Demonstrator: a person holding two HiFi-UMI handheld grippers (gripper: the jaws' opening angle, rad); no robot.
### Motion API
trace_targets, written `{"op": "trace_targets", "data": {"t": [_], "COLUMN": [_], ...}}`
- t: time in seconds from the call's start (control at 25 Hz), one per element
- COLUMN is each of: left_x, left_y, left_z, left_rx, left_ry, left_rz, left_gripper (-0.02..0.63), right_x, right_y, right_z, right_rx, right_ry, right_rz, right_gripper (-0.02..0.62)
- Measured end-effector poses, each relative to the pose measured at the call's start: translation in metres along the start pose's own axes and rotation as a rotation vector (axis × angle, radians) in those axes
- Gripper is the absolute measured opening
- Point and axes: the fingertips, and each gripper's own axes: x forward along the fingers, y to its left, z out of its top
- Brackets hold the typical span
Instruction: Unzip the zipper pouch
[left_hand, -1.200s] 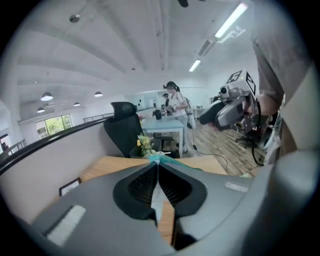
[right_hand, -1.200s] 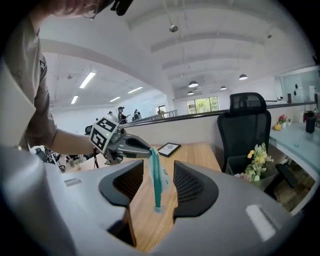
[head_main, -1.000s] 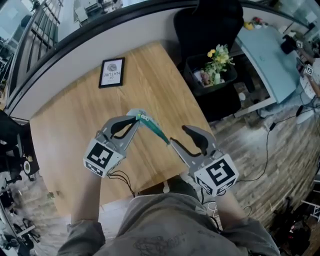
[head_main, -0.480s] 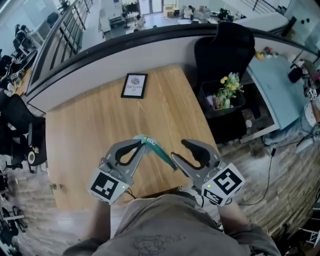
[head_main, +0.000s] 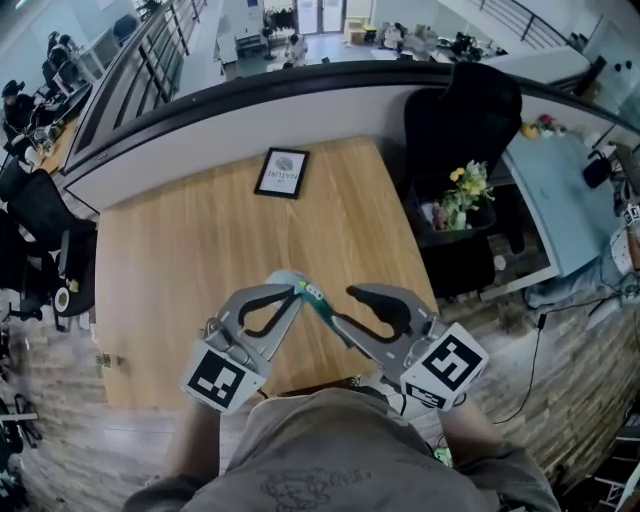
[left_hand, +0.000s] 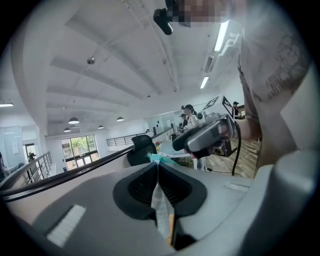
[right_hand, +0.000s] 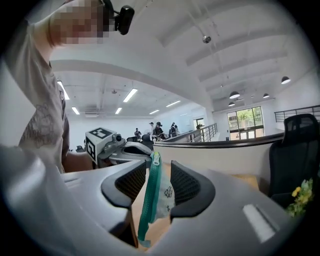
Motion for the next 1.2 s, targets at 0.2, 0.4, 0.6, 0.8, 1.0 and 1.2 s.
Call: {"op": "trace_targets", "data": {"t": [0.2, 0.4, 0.6, 0.8, 1.0, 1.2], "left_x": [0.003, 0.007, 0.009, 0.010, 0.010, 0.013], "left_y": [-0.007, -0.010, -0.008, -0.005, -0.004, -0.003], "left_z": [0.003, 0.010, 0.010, 0.006, 0.003, 0.001], "left_rx": [0.011, 0.090, 0.109, 0.034, -0.044, -0.063], "left_ry": [-0.017, -0.038, -0.037, -0.023, -0.014, 0.006], "left_rz": [-0.034, -0.055, -0.054, -0.041, -0.042, -0.029], "left_gripper": [0.012, 0.012, 0.012, 0.012, 0.011, 0.011], "right_x": [0.013, 0.022, 0.027, 0.028, 0.027, 0.026], "right_y": [0.002, 0.000, 0.001, 0.000, 0.000, -0.001], "right_z": [0.006, 0.000, -0.002, -0.002, -0.001, -0.005], "right_rx": [0.072, 0.061, 0.067, 0.036, 0.019, 0.031], "right_ry": [-0.012, 0.016, 0.025, 0.042, 0.051, 0.071], "right_rz": [0.047, 0.041, 0.056, 0.045, 0.025, -0.003], "right_gripper": [0.164, 0.109, 0.066, 0.048, 0.048, 0.046]}}
